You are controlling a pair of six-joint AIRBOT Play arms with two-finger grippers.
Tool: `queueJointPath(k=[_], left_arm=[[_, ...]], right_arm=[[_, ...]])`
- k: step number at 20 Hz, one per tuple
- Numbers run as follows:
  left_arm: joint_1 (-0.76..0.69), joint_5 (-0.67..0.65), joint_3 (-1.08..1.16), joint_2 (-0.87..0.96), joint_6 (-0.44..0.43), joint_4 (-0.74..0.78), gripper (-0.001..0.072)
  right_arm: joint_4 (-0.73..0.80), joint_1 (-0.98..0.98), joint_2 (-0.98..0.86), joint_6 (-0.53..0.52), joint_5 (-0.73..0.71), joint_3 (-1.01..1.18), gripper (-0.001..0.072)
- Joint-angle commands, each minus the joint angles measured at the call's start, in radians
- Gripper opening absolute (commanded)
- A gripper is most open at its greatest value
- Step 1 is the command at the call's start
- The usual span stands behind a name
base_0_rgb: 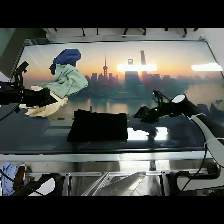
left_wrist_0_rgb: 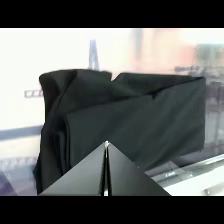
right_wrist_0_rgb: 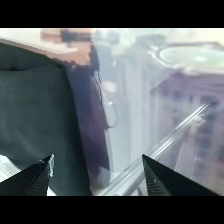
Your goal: Fold the shirts.
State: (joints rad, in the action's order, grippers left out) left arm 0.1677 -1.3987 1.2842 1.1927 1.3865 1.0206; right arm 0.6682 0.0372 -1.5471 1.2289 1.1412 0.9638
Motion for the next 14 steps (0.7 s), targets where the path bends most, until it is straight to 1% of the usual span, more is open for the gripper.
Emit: queueJointPath(k=[1,2,5,7,10,11,12,14], left_arm=[[-0.022,0.033,0.013,-0.006,-0.010,0.000,0.0018],[-0.022,0.030,0.013,-0.006,-0.008,0.000,0.0017],[-0.021,0.005,0.013,-0.006,-0.008,0.000,0.0017],[-0.021,0.000,0.013,-0.006,-0.008,0.000,0.0017],[-0.021,0.001,0.013,-0.006,-0.008,0.000,0.0017],[-0.021,0.002,0.013,-0.006,-0.008,0.000,0.0017],[-0.021,0.003,0.013,-0.006,-0.009,0.000,0.0018],[-0.021,0.005,0.013,-0.006,-0.010,0.000,0.0018]], right_arm=[[-0.015,0.072,-0.048,-0.027,-0.045,0.000,0.0640],[-0.037,0.100,-0.060,-0.037,-0.058,0.000,0.0640],[-0.191,0.186,-0.105,-0.110,-0.066,0.000,0.0640],[-0.269,0.246,-0.137,-0.127,-0.099,0.000,0.0640],[-0.450,0.319,-0.174,-0.199,-0.121,0.000,0.0633],[-0.472,0.333,-0.174,-0.206,-0.152,0.000,0.0483],[-0.469,0.336,-0.171,-0.214,-0.157,0.004,0.0016],[-0.425,0.297,-0.135,-0.185,-0.115,0.001,0.0021]])
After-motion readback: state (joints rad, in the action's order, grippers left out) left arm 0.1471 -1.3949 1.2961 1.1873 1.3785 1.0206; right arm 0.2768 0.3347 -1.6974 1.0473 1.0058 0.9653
